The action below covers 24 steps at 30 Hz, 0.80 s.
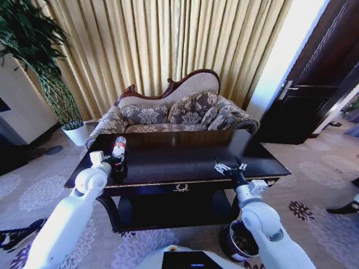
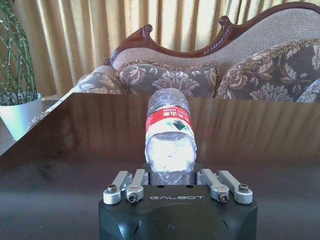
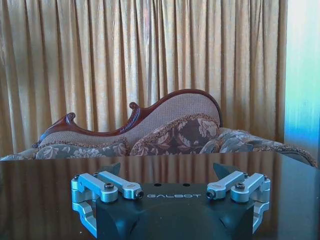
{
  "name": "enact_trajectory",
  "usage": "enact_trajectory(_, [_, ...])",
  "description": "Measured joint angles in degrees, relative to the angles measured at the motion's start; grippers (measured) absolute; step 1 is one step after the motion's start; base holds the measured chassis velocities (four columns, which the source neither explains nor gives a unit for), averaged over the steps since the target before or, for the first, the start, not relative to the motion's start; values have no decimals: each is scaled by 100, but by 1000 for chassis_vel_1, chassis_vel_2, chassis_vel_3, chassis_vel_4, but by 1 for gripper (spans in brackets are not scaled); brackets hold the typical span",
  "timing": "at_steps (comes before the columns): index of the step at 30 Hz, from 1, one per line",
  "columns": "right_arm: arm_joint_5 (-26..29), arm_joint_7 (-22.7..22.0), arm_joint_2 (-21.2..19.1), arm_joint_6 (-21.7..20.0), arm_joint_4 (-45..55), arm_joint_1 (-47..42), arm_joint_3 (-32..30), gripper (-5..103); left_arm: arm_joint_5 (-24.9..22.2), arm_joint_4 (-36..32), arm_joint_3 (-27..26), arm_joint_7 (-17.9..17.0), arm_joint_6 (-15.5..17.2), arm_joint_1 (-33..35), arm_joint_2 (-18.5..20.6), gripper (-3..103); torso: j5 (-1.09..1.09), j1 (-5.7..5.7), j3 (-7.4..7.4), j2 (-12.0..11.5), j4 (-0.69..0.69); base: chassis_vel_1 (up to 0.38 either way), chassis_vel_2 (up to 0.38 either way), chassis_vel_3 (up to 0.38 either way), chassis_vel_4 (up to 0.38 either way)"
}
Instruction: Move to the front of the table and place the trash on the table into the trash bin.
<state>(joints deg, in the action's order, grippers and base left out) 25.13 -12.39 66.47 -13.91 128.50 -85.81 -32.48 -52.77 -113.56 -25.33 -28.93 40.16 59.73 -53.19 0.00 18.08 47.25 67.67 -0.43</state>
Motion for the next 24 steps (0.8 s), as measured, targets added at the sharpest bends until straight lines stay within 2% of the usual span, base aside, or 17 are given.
enact_trajectory(3, [6, 0, -8, 0, 12, 0, -18, 100, 129, 2, 17, 84, -97, -8, 7, 36, -1, 0, 0, 0, 0, 0, 0, 0, 0])
enact_trajectory(5, [83, -4, -68, -2, 80, 20, -37, 100, 1052, 71, 54, 617, -627, 24, 47, 30, -1, 0, 0, 0, -1, 0, 0, 0, 0])
enact_trajectory(6, [83, -4, -68, -2, 80, 20, -37, 100, 1052, 71, 54, 617, -627, 24, 47, 30, -1, 0, 0, 0, -1, 0, 0, 0, 0])
enact_trajectory(7, [170, -12, -161, -29, 139, 44, -39, 100, 1517, 92, 64, 952, -1005, 48, 86, 28, -1, 0, 0, 0, 1, 0, 0, 0, 0])
enact_trajectory(9, [328, -24, -288, -65, 214, 76, -37, 100, 1667, 55, 67, 1105, -1245, 55, 126, 28, 0, 0, 0, 0, 0, 0, 0, 0, 0])
enact_trajectory(11, [723, -87, -554, -116, 336, 189, 20, 100, 2044, -33, 65, 1496, -1796, 87, 222, 28, -1, 0, 0, 0, -1, 0, 0, 0, 0])
enact_trajectory(12, [723, -87, -554, -116, 336, 189, 20, 100, 2044, -33, 65, 1496, -1796, 87, 222, 28, -1, 0, 0, 0, -1, 0, 0, 0, 0])
enact_trajectory(14, [1055, -154, -784, -142, 400, 354, 130, 100, 2747, -18, 63, 1916, -2308, 135, 319, 28, 0, 0, 0, 0, 0, 0, 0, 0, 0])
enact_trajectory(15, [1331, -205, -1020, -152, 434, 496, 286, 100, 3328, 37, 66, 2243, -2816, 173, 424, 28, 0, 0, 0, 0, 0, 0, 0, 0, 0])
enact_trajectory(16, [1331, -205, -1020, -152, 434, 496, 286, 100, 3328, 37, 66, 2243, -2816, 173, 424, 28, 0, 0, 0, 0, 0, 0, 0, 0, 0])
enact_trajectory(19, [1882, -231, -1579, -159, 453, 873, 626, 100, 4260, 81, 113, 2641, -3667, 243, 716, 28, -1, 0, 0, 0, 1, 0, 0, 0, 0])
enact_trajectory(20, [2124, -231, -1736, -159, 477, 985, 727, 100, 4400, 64, 164, 2670, -3890, 253, 827, 28, -1, 1, 1, 0, 2, 0, 0, 0, 0])
enact_trajectory(21, [2124, -231, -1736, -159, 477, 985, 727, 100, 4400, 64, 164, 2670, -3890, 253, 827, 28, -1, 1, 1, 0, 2, 0, 0, 0, 0])
enact_trajectory(23, [2566, -222, -1966, -160, 524, 1188, 906, 100, 4652, 31, 292, 2672, -4239, 225, 991, 28, -1, 0, 0, 0, 1, 0, 0, 0, 0])
enact_trajectory(24, [2927, -154, -2119, -159, 536, 1372, 1048, 100, 4987, 34, 441, 2654, -4535, 119, 1103, 28, 0, 0, 0, 0, 1, 0, 0, 0, 0])
